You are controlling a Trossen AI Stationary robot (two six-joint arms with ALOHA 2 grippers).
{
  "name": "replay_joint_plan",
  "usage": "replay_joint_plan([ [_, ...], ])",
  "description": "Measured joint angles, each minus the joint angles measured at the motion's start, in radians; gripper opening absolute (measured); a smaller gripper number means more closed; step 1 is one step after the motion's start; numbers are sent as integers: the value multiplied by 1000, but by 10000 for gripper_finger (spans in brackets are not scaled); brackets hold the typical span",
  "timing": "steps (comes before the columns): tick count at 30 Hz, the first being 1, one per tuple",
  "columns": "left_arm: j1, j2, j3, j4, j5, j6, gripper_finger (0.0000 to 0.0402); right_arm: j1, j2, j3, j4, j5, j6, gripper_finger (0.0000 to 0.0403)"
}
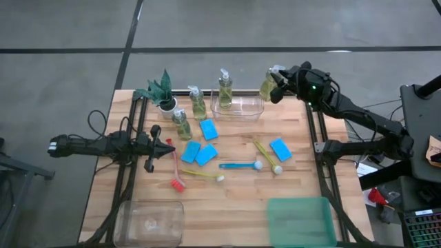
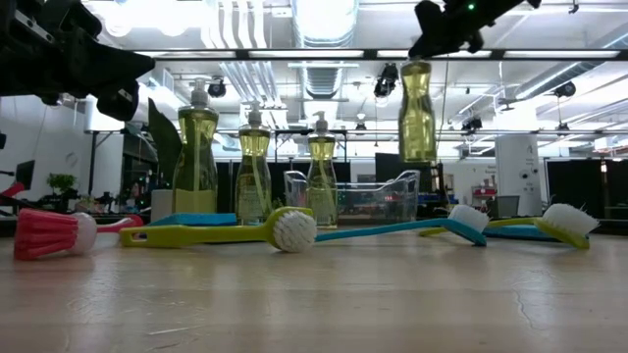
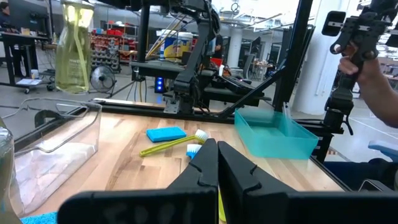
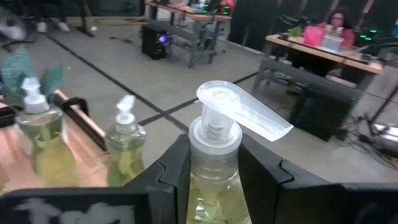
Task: Pick & Place Kitchen Sink Supplies
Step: Put the liquid detergent into the top transparent bin
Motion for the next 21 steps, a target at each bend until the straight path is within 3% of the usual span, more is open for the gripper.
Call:
replay_joint_plan([
  [21,0,0,0,0,0,0,0,-6,296,202,4,-201,-24,101],
])
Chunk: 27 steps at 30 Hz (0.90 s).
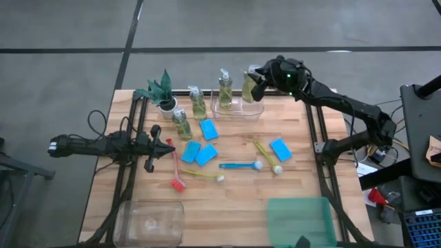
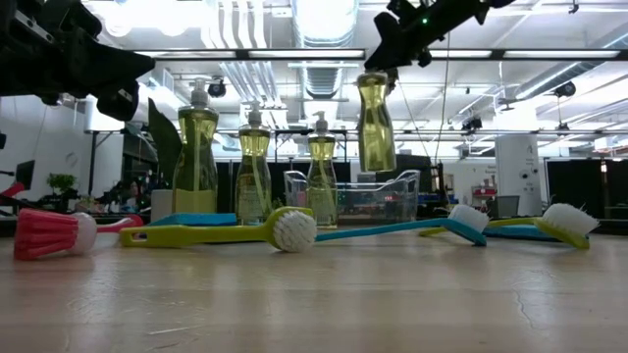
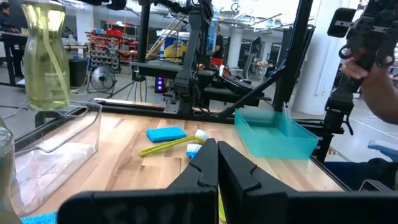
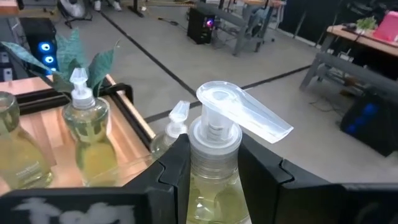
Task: Pick & Place Kitchen Sink Supplies
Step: Put the liquid detergent into the top transparent bin
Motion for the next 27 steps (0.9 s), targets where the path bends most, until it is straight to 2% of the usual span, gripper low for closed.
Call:
replay_joint_plan([
  [14,0,0,0,0,0,0,0,-76,16,-135,195,-63,122,101],
  [20,0,0,0,0,0,0,0,-85,17,-203,234,58,187,101],
  [27,0,0,0,0,0,0,0,-86,23,-260,347,53,194,101],
])
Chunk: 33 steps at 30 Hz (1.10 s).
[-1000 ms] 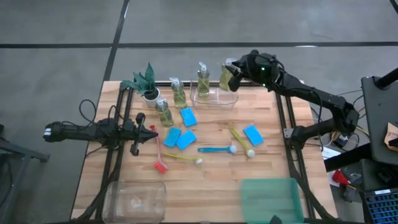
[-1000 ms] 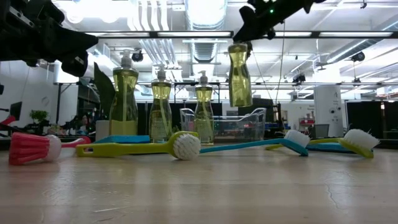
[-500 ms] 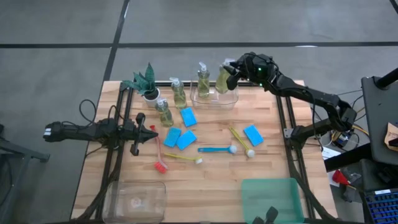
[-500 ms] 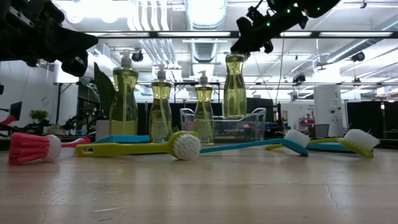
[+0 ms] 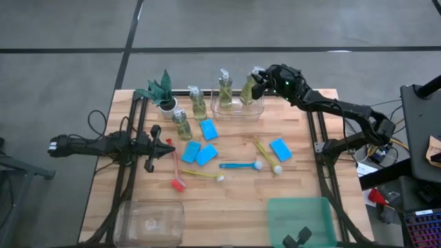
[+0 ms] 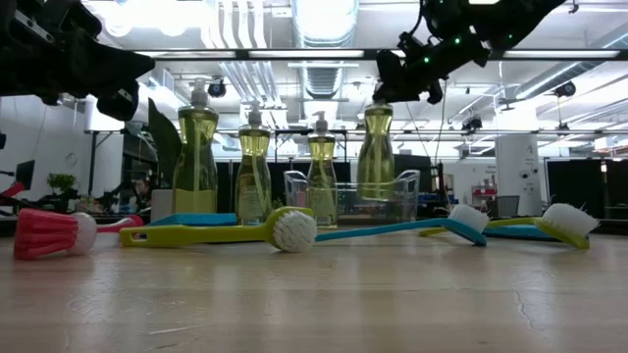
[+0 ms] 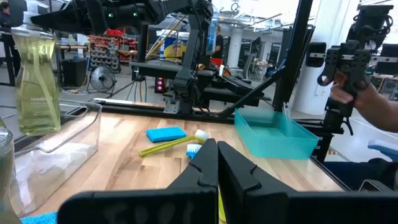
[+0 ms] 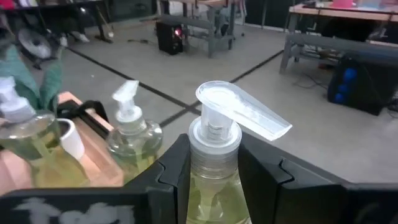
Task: Pick & Place Kitchen Sink Supplies
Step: Put the liquid detergent into the top transparent bin
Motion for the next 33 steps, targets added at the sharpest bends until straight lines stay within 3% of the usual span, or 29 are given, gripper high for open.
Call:
replay_joint_plan([
  [18,0,0,0,0,0,0,0,-2,157,30,7,39,42,104],
  [33,0,0,0,0,0,0,0,-8,75,32,-20,39,22,185],
])
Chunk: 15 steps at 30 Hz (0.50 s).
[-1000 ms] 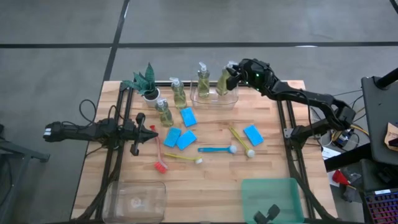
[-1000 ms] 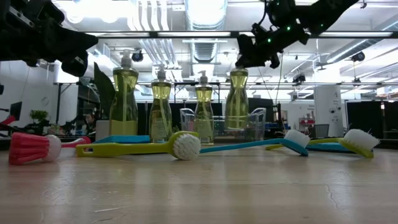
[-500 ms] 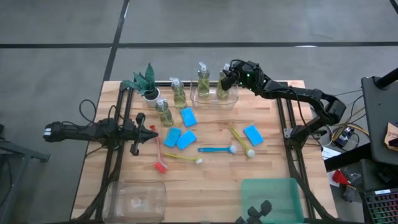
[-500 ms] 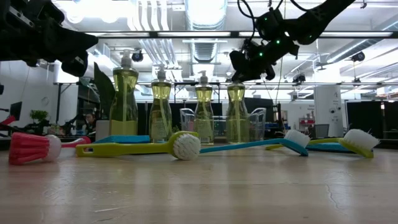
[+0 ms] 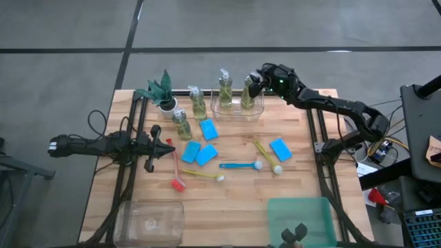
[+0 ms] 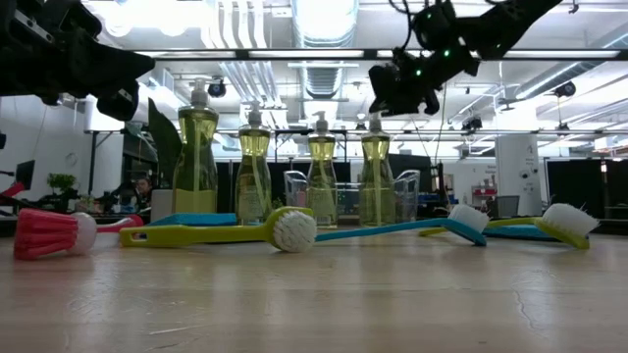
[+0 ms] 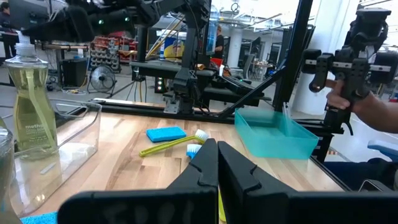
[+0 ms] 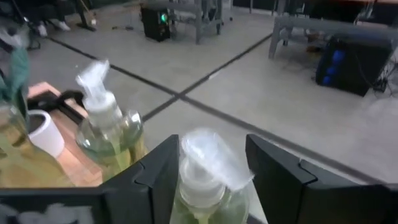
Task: Pick & Place Kitchen Sink Supplies
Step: Put the liquid detergent into the top transparent bin, then put the blue sponge into the green bin
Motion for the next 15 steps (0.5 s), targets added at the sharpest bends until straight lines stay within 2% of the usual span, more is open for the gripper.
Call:
replay_joint_plan([
  [5,0,0,0,0,0,0,0,2,-60,0,-2,-1,-45,202],
  [7,0,0,0,0,0,0,0,3,-89,0,5,-34,-44,205],
  [12,0,0,0,0,0,0,0,14,-119,0,9,-263,-48,206],
  [15,0,0,0,0,0,0,0,29,-121,0,30,-472,-105,203],
])
